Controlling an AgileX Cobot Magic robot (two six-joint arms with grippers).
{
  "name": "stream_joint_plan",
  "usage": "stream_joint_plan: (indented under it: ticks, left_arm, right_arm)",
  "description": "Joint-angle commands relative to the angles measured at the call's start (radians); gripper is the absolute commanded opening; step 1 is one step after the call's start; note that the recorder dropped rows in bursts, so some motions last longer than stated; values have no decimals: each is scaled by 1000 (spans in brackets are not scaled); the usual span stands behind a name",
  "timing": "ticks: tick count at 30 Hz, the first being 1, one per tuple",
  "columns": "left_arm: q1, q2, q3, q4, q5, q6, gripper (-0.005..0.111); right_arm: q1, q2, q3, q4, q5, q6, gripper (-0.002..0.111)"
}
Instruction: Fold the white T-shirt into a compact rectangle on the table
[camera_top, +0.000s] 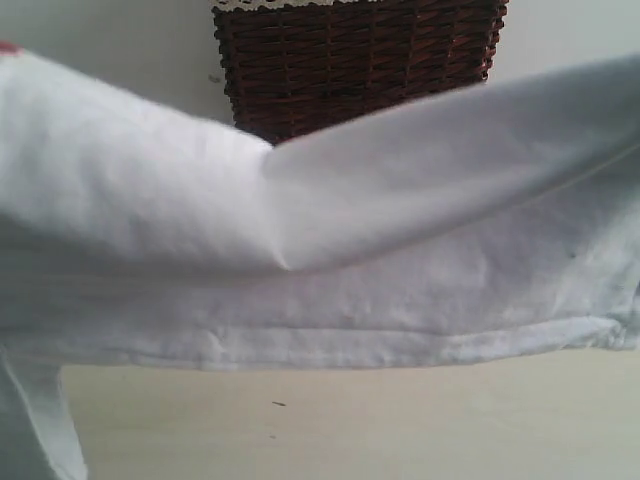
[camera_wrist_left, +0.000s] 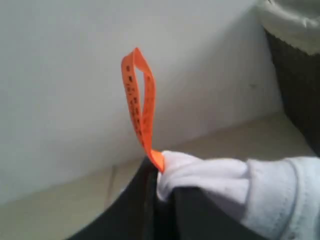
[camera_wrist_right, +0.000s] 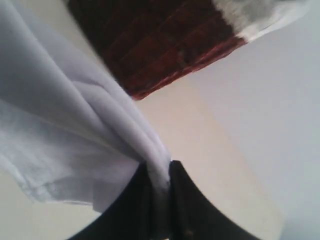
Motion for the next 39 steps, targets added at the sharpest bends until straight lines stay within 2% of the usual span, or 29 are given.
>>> stream_joint_plan:
  ticks: [1,5,11,13,18,21,24,25,28,29,30,32,34,39]
  left_arm:
    - [4,85,124,-61,63,-41,0]
    - [4,185,268,-62,-2,48,0]
    - [4,421,409,-64,-279,169,0]
    - [4,517,413,-64,-368,218,0]
    - [4,715,413,-127,-580,386,0]
    - [4,818,411,-135,-676,399,4]
    - [-9,895,406,-167,-778,399,22]
    - [-18,918,402,-167,-800,401,33]
    - [-27,963,388,-167,-840,401,72]
    - [-29,972,382,-177,-854,401,81]
    - [-29,979,377,-190,-854,399,84]
    - [-29,981,369,-215,-854,393,81]
    - [-29,971,363,-237,-852,369,72]
    - [-29,912,363,-282,-815,268,39]
  right_arm:
    - [2,165,1,22,150,21,0]
    - [2,306,60,22,150,-39,0]
    - [2,549,116,-71,-105,-55,0]
    - [2,625,115,-71,-210,-55,0]
    - [2,780,115,-108,-603,-50,0]
    - [2,850,115,-105,-786,2,0]
    - [2,892,115,-105,-911,78,5]
    - [2,900,115,-105,-934,83,9]
    - [2,912,115,-105,-983,83,26]
    - [2,912,115,-105,-994,83,35]
    - [2,912,115,-105,-1005,83,40]
    - [2,907,115,-105,-1016,83,52]
    - [2,903,115,-88,-1021,88,57]
    - [2,881,115,-32,-994,169,54]
